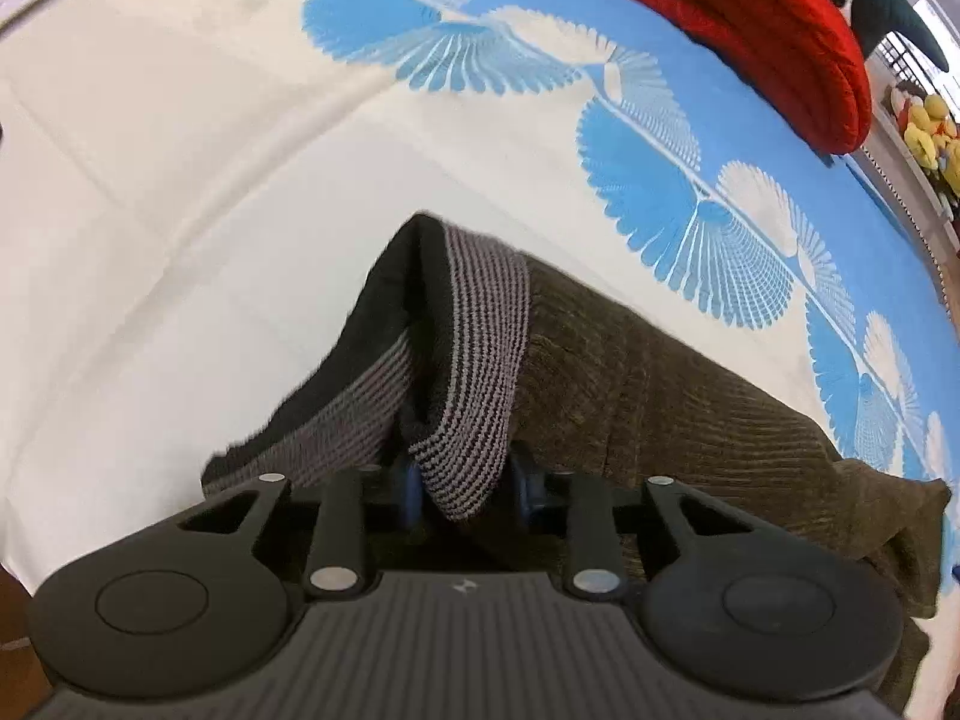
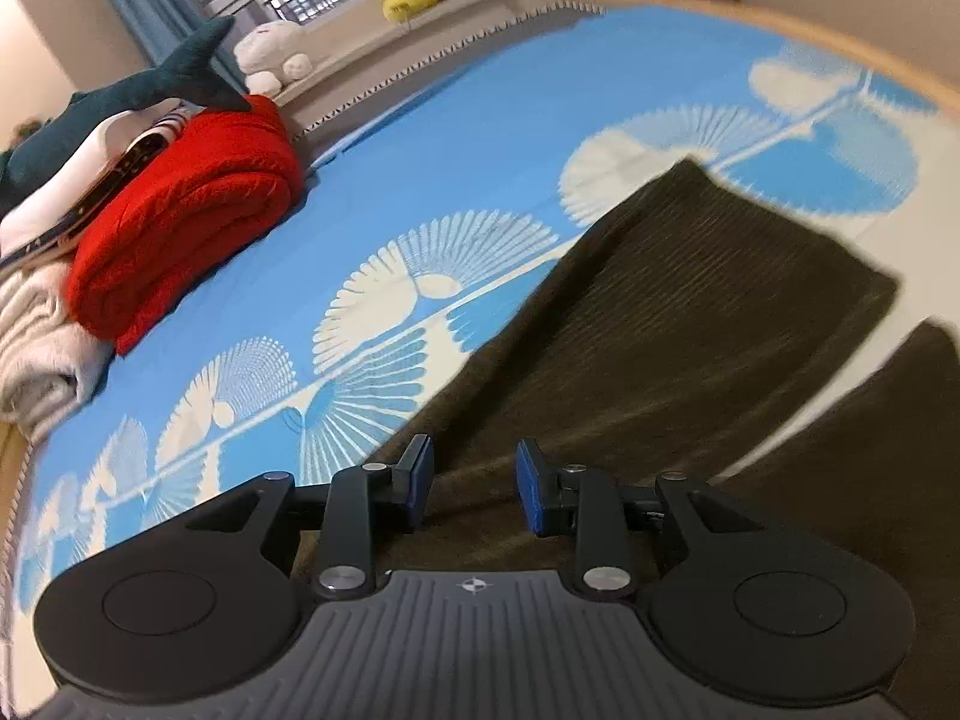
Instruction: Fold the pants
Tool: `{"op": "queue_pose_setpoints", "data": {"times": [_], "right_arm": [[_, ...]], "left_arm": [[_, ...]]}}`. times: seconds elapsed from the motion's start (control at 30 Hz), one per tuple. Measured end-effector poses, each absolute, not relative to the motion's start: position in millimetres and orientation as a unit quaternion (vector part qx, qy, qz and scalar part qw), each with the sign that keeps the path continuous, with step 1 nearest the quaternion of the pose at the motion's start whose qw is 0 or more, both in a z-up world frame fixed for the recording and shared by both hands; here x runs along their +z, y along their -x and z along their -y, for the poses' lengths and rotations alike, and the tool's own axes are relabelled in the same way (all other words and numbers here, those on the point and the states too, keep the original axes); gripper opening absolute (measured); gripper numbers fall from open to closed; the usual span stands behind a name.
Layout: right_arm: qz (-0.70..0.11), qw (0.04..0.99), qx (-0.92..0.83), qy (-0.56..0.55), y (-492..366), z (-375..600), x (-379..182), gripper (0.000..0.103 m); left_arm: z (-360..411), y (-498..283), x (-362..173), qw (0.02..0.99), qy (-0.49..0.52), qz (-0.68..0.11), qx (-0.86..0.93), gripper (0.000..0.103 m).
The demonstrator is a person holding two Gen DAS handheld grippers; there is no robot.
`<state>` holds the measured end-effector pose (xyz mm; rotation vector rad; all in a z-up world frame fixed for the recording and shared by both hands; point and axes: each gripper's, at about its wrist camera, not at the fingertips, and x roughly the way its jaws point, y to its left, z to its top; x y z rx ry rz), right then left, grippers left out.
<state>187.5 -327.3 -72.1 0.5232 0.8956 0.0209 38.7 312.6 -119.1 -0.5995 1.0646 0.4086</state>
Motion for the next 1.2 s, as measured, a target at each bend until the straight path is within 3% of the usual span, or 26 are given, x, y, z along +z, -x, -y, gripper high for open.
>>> {"op": "queue_pose_setpoints", "data": {"times": [0.43, 0.47, 0.53, 0.57, 0.9, 1.2], "right_arm": [[-0.476, 0.809, -0.024, -0.343, -257, 293, -148, 0.037], [-0.476, 0.807, -0.028, -0.348, -257, 291, -151, 0.035], [-0.468, 0.811, -0.03, -0.351, -256, 289, -147, 0.01], [-0.461, 0.816, -0.032, -0.348, -255, 289, -142, 0.006], [-0.452, 0.848, 0.028, -0.274, -191, 320, -72, 0.003], [-0.594, 0.763, 0.1, -0.234, -69, 355, -83, 0.003]], "left_arm": [[-315, -39, -107, 0.805, 0.253, -0.509, 0.172, 0.03], [-315, -39, -107, 0.805, 0.253, -0.51, 0.17, 0.03], [-315, -40, -105, 0.806, 0.249, -0.511, 0.166, 0.03], [-314, -39, -103, 0.807, 0.248, -0.511, 0.165, 0.029], [-311, -30, -81, 0.817, 0.244, -0.493, 0.174, 0.027], [-308, 3, -62, 0.829, 0.158, -0.498, 0.2, 0.025]]}}
